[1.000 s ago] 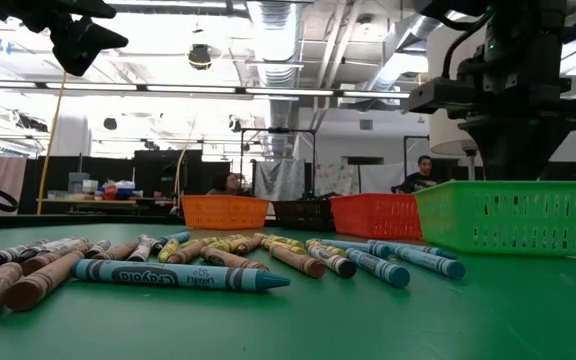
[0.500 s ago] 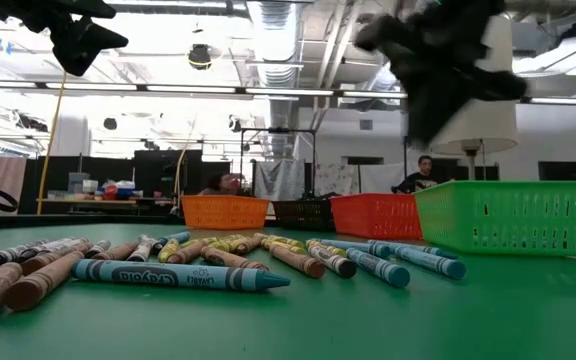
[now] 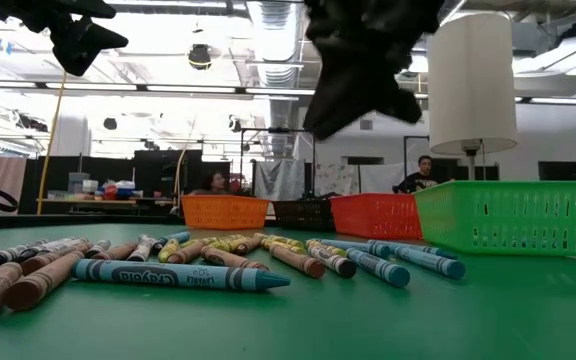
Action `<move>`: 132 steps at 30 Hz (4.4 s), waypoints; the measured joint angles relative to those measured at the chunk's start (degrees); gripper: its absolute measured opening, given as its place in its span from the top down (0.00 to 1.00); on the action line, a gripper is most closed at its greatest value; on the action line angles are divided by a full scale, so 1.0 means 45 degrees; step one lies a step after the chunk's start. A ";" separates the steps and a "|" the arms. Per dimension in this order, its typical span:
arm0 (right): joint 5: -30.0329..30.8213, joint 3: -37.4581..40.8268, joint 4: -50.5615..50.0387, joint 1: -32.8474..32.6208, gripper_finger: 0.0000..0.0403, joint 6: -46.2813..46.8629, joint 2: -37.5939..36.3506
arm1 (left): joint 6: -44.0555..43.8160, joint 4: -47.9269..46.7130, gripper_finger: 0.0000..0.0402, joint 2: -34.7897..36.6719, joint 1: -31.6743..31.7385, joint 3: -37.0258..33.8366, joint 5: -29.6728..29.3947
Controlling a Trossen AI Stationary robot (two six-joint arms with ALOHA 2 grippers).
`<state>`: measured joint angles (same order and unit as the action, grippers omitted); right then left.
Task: Sort crayons
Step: Put the light blue crayon into the green bin
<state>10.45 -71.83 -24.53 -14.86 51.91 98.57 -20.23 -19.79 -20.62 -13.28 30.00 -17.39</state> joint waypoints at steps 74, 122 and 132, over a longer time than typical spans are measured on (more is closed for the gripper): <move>-0.1049 -0.5386 -0.6887 0.0407 0.70 -0.0595 0.4746 | 0.0228 -0.0041 0.55 0.0005 -0.0004 0.0000 -0.0321; -0.1503 -0.5331 -0.7103 0.0519 0.99 0.1072 0.5188 | 0.0204 -0.0015 0.55 0.0000 0.0000 -0.0005 -0.0321; -0.1310 -0.5338 -0.8277 0.0934 0.99 0.1062 0.3855 | 0.0107 -0.0015 0.55 0.0001 -0.0001 -0.0009 -0.0321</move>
<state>4.56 -95.85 -61.78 -10.66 56.69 115.92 -19.75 -19.86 -20.62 -13.28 29.96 -18.83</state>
